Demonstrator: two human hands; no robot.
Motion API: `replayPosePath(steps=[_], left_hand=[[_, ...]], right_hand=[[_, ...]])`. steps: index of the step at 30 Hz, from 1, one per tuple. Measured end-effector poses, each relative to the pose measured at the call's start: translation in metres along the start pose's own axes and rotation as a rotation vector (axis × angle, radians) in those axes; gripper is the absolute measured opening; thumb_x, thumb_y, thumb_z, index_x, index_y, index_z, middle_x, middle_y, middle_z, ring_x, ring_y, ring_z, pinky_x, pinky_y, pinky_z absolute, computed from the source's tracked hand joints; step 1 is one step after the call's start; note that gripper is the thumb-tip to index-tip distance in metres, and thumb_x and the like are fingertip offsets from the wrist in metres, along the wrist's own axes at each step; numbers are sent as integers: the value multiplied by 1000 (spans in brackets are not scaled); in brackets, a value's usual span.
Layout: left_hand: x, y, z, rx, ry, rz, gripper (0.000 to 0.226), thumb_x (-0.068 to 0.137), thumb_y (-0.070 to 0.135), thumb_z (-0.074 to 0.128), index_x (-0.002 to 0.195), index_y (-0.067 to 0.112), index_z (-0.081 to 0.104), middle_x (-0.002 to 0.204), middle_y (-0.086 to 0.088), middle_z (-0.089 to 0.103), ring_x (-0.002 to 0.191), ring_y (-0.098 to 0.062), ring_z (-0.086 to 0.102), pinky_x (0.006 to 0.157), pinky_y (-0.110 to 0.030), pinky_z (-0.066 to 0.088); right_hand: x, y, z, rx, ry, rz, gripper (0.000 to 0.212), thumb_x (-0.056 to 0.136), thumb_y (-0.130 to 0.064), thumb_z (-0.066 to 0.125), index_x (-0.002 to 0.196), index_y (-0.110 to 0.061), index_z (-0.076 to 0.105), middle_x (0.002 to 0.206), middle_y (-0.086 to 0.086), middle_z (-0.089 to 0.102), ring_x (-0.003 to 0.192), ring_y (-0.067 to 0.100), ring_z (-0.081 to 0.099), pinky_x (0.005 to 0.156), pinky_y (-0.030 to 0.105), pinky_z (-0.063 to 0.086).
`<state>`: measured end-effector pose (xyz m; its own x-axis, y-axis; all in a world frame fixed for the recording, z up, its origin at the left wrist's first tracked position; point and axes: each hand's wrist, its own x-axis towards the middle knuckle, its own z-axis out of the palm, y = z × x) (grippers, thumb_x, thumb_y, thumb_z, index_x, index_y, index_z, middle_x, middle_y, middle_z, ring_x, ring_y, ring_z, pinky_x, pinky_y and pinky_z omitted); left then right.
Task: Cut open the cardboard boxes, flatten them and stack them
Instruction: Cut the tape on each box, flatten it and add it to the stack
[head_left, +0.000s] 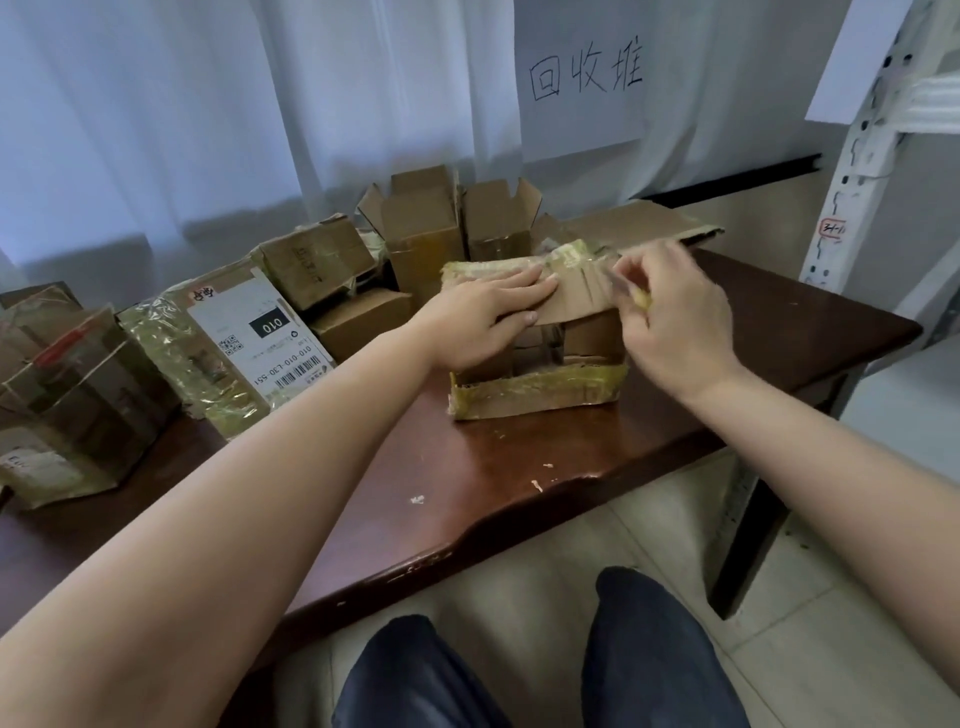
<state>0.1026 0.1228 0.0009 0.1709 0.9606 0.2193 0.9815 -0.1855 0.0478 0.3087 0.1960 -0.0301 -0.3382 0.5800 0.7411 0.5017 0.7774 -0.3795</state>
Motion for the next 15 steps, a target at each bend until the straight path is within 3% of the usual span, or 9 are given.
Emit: replayPosePath(steps=[2,4,6,7,9,11,15], left_hand=[[4,0,1,-62,-43,-38,46,104,35,35,149,37,29,158,10,22,146,-10,19,117,-41,24],[6,-1,1,-86,-64,-56,45,104,36,35,148,39,28,158,12,21,146,-9,19,118,-40,24],[4,-4,0,-87,-87,-51,46,103,39,34,149,40,25,158,13,18,146,-10,18,118,-41,23],[2,-5,-1,-72,-102,-47,47,103,40,33,150,40,23,159,13,16,147,-12,17,118,-41,22],[-2,-8,-3,-24,-124,-36,51,103,43,33,151,38,19,160,12,12,148,-15,15,119,-40,19],[-6,-10,-3,8,-121,-27,55,100,48,33,152,37,17,161,11,11,148,-18,14,119,-42,18],[-9,-11,-3,81,-116,-17,64,99,47,42,153,36,10,162,8,8,148,-21,14,118,-44,20]], right_hand=[[-18,1,9,24,-126,-262,13,91,-9,51,98,-9,62,92,7,63,75,31,61,60,37,48],[-29,0,19,37,-345,-390,24,87,-1,51,105,-9,65,101,7,66,95,27,59,77,41,52],[-34,-6,27,51,-518,-387,38,90,1,50,125,-7,60,126,11,60,121,27,49,102,36,40],[-36,-10,30,57,-577,-344,45,89,2,49,133,-9,54,134,11,56,127,26,45,106,31,34],[-42,-17,32,46,-633,-262,53,87,1,49,137,-16,52,131,9,58,126,26,48,106,30,34],[-60,-15,34,4,-620,-316,51,82,-2,50,128,-21,61,118,8,66,116,30,57,105,40,42],[-86,-7,29,37,-612,-265,46,80,-11,54,120,-32,63,111,-2,70,102,23,64,82,41,53]])
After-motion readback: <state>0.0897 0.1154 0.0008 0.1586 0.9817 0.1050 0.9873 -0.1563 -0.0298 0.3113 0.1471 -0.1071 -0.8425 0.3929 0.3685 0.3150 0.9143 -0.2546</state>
